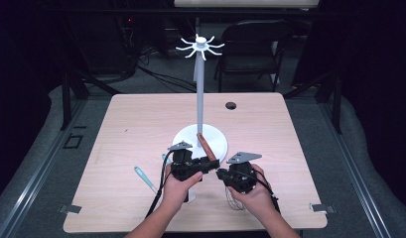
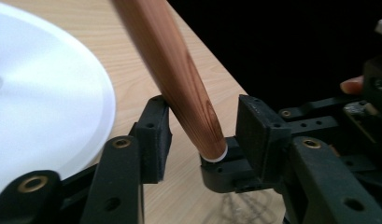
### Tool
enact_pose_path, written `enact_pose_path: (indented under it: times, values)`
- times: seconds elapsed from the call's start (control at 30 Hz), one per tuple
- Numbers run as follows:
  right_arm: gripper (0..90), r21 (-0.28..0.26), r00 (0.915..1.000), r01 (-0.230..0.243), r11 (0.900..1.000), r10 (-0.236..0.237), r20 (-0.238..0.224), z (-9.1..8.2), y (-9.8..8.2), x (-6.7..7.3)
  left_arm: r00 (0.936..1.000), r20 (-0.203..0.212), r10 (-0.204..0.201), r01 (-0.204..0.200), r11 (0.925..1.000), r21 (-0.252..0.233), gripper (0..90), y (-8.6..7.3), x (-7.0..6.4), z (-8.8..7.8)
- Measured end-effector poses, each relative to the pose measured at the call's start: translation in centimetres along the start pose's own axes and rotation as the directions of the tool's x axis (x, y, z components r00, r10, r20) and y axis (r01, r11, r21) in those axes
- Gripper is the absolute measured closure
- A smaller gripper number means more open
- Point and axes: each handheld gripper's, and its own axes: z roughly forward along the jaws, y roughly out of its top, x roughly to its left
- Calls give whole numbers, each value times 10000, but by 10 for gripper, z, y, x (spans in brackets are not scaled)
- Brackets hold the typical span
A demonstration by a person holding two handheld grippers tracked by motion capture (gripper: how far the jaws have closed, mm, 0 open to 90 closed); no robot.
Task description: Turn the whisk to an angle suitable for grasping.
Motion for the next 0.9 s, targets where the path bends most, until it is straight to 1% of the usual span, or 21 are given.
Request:
enact_pose_path:
  times: [0.07,0.1,0.13,0.17,0.2,0.23,0.3,0.4,0.57,0.73,0.83,0.87,0.9]
  values:
    - [812,-47,10000,0,10000,-1,-20,0,1,0,9999,34,150,-150,9998,-106,586,2,-3,-2]
    - [812,-131,10000,-9,9999,8,-57,-1,1,0,9996,-50,276,-276,9996,-97,589,3,-5,-3]
    - [812,-207,9999,-107,9997,106,-86,-2,2,1,9993,-86,357,-358,9992,-186,606,3,-6,-4]
    - [812,-226,9999,-102,9997,99,-114,-3,2,1,9991,-104,410,-413,9988,-258,613,4,-8,-5]
    - [812,-353,9997,-177,9992,170,-185,-3,3,1,9990,-73,444,-445,9987,-253,619,5,-9,-5]
    - [812,-368,9997,-146,9992,139,-178,-4,4,1,9990,-73,444,-445,9987,-253,619,5,-9,-5]
    - [813,-559,9996,-229,9982,219,-174,-5,5,1,9984,-63,560,-562,9980,-304,631,6,-12,-5]
    - [812,-669,9993,-312,9973,297,-229,-7,6,1,9984,-60,570,-572,9980,-255,650,6,-14,-3]
    - [812,-752,9993,-347,9966,336,-165,-8,6,1,9986,-69,523,-525,9984,-189,671,6,-15,0]
    - [812,-788,9994,-329,9963,321,-123,-8,6,0,9993,-24,364,-364,9990,-240,679,6,-14,5]
    - [812,-888,9993,-371,9954,363,-105,-8,6,0,9992,-42,398,-399,9991,-175,678,6,-15,8]
    - [812,-863,9994,-349,9957,343,-89,-9,6,0,9993,-79,379,-380,9991,-187,679,5,-16,10]
    - [812,-828,9994,-339,9960,334,-83,-9,6,0,9989,-149,444,-446,9989,-136,686,5,-16,11]
